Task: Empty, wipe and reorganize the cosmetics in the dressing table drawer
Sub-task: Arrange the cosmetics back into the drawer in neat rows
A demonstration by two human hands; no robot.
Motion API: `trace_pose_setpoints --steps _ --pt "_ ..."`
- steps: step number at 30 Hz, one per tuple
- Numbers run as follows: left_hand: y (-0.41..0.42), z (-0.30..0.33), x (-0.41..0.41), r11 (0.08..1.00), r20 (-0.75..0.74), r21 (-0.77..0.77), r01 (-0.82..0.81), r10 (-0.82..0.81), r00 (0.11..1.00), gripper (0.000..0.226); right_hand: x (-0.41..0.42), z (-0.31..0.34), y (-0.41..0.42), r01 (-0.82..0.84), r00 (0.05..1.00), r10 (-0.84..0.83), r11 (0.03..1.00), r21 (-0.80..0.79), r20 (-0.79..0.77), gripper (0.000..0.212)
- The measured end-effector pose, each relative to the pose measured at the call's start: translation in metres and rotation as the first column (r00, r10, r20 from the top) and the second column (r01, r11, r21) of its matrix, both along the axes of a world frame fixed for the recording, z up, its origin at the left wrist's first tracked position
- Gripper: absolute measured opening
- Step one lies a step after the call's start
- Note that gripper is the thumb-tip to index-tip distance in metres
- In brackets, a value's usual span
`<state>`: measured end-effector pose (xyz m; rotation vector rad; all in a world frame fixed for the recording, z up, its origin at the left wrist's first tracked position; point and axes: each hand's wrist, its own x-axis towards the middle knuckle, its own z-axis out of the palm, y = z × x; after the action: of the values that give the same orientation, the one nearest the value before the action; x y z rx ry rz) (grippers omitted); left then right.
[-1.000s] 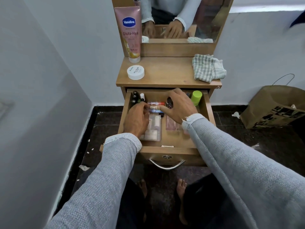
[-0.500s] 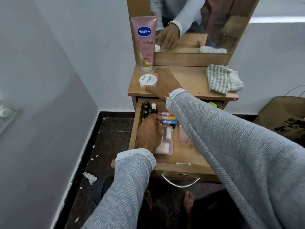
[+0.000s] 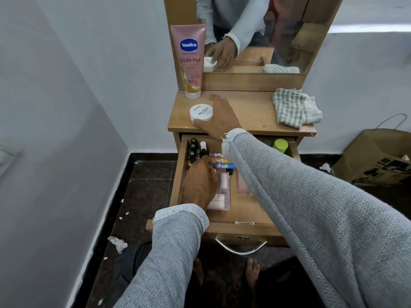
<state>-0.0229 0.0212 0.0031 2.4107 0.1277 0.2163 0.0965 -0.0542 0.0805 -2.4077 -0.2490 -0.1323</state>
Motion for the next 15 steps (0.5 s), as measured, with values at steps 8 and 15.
trace_pose_setpoints --steps 8,15 --pt "0.0 0.003 -0.002 0.999 -0.029 -0.031 -0.044 0.043 0.999 0.019 -0.047 -0.002 -0.039 0.048 0.998 -0.052 0.996 0.073 0.047 0.074" --pt "0.0 0.004 -0.004 0.995 -0.017 -0.08 -0.061 0.059 0.998 0.031 -0.101 -0.022 -0.081 0.024 0.998 -0.025 1.0 0.011 0.058 0.075"
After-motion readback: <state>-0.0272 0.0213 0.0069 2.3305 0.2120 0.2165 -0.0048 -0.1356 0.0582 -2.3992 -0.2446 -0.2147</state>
